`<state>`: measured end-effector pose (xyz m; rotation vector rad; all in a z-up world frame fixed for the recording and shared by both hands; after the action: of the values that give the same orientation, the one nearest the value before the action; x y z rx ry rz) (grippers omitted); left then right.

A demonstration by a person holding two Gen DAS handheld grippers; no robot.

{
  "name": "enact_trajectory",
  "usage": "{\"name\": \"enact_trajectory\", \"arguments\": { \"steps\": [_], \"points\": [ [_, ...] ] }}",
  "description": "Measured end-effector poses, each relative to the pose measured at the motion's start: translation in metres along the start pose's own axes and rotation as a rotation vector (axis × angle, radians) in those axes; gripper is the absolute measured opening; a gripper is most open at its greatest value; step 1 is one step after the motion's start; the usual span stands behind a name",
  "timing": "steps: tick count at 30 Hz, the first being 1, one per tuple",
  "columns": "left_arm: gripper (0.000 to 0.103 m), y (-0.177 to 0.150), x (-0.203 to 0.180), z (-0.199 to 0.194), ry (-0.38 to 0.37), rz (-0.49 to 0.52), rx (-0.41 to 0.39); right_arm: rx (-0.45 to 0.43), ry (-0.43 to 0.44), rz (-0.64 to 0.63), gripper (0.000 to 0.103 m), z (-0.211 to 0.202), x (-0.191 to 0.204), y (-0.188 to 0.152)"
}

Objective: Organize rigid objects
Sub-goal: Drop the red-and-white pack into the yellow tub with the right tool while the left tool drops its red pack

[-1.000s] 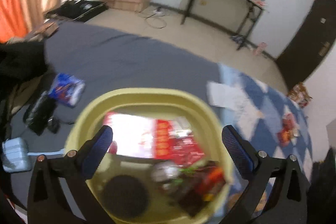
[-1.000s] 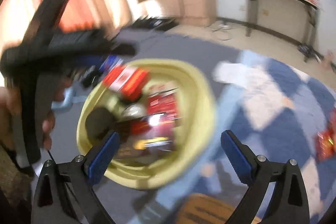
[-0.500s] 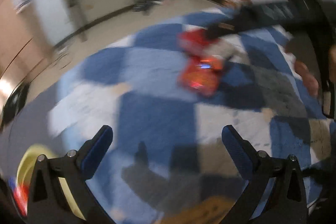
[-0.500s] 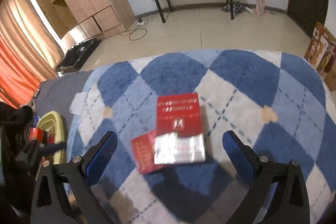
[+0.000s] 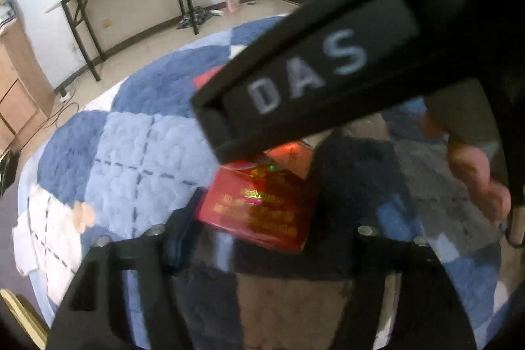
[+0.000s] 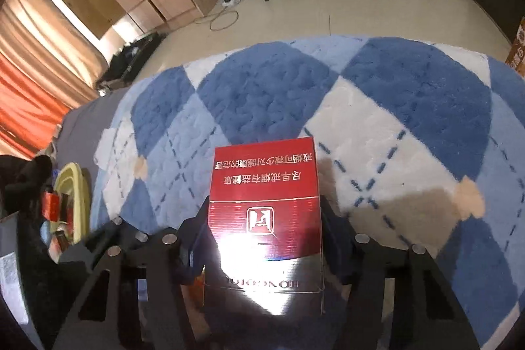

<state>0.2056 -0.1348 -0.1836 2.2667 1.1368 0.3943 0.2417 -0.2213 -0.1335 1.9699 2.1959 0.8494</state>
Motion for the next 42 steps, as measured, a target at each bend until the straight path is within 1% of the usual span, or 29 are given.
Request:
{"name": "enact_trajectory", "arguments": {
  "steps": [2, 4, 5, 6, 8, 10, 12, 15, 16, 17, 18, 19, 20, 21, 22, 23, 25, 26, 28, 29, 31, 33, 35, 37, 38, 39, 40, 41, 42],
  "points": [
    [0.063, -0.003, -0.001, -0.005, -0.005, -0.018, -0.013, -0.039, 0.007, 0.013, 0.057, -0.01, -0.003, 0.001],
    [0.062, -0.013, 0.006, -0.018, 0.043, -0.025, -0.02, -0.074, 0.011, 0.023, 0.057, -0.025, -0.004, 0.0],
    [0.061, -0.02, 0.009, -0.03, 0.055, -0.036, -0.03, -0.098, 0.015, 0.03, 0.058, -0.034, -0.005, 0.0],
    [0.061, -0.022, 0.012, -0.042, 0.064, -0.051, -0.049, -0.125, 0.024, 0.035, 0.058, -0.045, -0.004, 0.001],
    [0.061, -0.03, 0.027, -0.075, 0.102, -0.093, -0.092, -0.149, 0.03, 0.027, 0.057, -0.057, 0.005, -0.002],
    [0.06, -0.041, 0.057, -0.118, 0.143, -0.184, -0.131, -0.164, 0.028, -0.019, 0.058, -0.068, 0.026, -0.003],
    [0.06, -0.055, 0.093, -0.16, 0.191, -0.287, -0.155, -0.164, 0.058, -0.058, 0.058, -0.07, 0.055, -0.004],
    [0.06, -0.079, 0.156, -0.223, 0.299, -0.411, -0.164, -0.159, 0.117, -0.146, 0.058, -0.065, 0.125, -0.008],
    [0.06, -0.093, 0.174, -0.246, 0.334, -0.441, -0.156, -0.15, 0.151, -0.199, 0.058, -0.059, 0.163, -0.011],
    [0.06, -0.109, 0.189, -0.265, 0.364, -0.47, -0.147, -0.14, 0.172, -0.234, 0.058, -0.056, 0.186, -0.015],
    [0.06, -0.131, 0.208, -0.287, 0.406, -0.511, -0.131, -0.127, 0.187, -0.268, 0.058, -0.049, 0.21, -0.017],
    [0.06, -0.15, 0.221, -0.299, 0.435, -0.54, -0.12, -0.108, 0.21, -0.321, 0.058, -0.038, 0.245, -0.024],
    [0.06, -0.178, 0.233, -0.311, 0.471, -0.573, -0.105, -0.094, 0.225, -0.354, 0.058, -0.031, 0.267, -0.029],
    [0.06, -0.196, 0.241, -0.312, 0.482, -0.595, -0.091, -0.073, 0.244, -0.391, 0.058, -0.018, 0.296, -0.036],
    [0.06, -0.227, 0.252, -0.312, 0.485, -0.636, -0.05, -0.052, 0.256, -0.407, 0.058, -0.006, 0.314, -0.04],
    [0.06, -0.246, 0.255, -0.308, 0.486, -0.662, -0.029, -0.027, 0.264, -0.425, 0.058, 0.006, 0.33, -0.045],
    [0.06, -0.286, 0.268, -0.301, 0.487, -0.753, -0.008, 0.014, 0.248, -0.49, 0.058, 0.031, 0.358, -0.054],
    [0.06, -0.293, 0.27, -0.296, 0.475, -0.786, -0.006, 0.034, 0.231, -0.522, 0.058, 0.042, 0.366, -0.059],
    [0.06, -0.303, 0.276, -0.285, 0.437, -0.822, -0.01, 0.07, 0.191, -0.564, 0.058, 0.064, 0.375, -0.063],
    [0.06, -0.307, 0.274, -0.283, 0.435, -0.815, -0.007, 0.082, 0.179, -0.569, 0.057, 0.071, 0.377, -0.065],
    [0.06, -0.304, 0.281, -0.273, 0.425, -0.794, -0.001, 0.115, 0.164, -0.577, 0.057, 0.093, 0.384, -0.065],
    [0.06, -0.309, 0.286, -0.266, 0.413, -0.824, -0.009, 0.121, 0.143, -0.579, 0.058, 0.105, 0.386, -0.059],
    [0.059, -0.316, 0.281, -0.257, 0.388, -0.867, -0.009, 0.135, 0.149, -0.576, 0.058, 0.12, 0.392, -0.057],
    [0.06, -0.309, 0.275, -0.252, 0.376, -0.869, -0.005, 0.155, 0.148, -0.584, 0.058, 0.128, 0.394, -0.062],
    [0.061, -0.305, 0.27, -0.252, 0.386, -0.856, -0.014, 0.156, 0.147, -0.588, 0.058, 0.131, 0.396, -0.062],
    [0.068, -0.302, 0.267, -0.251, 0.392, -0.843, -0.026, 0.153, 0.149, -0.591, 0.058, 0.131, 0.395, -0.063],
    [0.081, -0.301, 0.264, -0.251, 0.389, -0.838, -0.03, 0.148, 0.15, -0.593, 0.06, 0.131, 0.396, -0.062],
    [0.088, -0.3, 0.261, -0.253, 0.388, -0.839, -0.033, 0.14, 0.158, -0.589, 0.067, 0.13, 0.397, -0.061],
    [0.097, -0.298, 0.258, -0.258, 0.392, -0.839, -0.043, 0.129, 0.172, -0.584, 0.073, 0.123, 0.396, -0.061]
  ]
}}
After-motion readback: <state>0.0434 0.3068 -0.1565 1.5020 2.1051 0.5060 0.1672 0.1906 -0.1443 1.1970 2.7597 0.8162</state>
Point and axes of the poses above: each gripper's, at about its wrist camera, not at the fingertips, and z roughly the way its jaws point, x to its left, y to its top, the point moved 9 cm from there along z, roughly the way its jaws point, and after that the axes turned 1 degree about x, right-handed, at the moved point
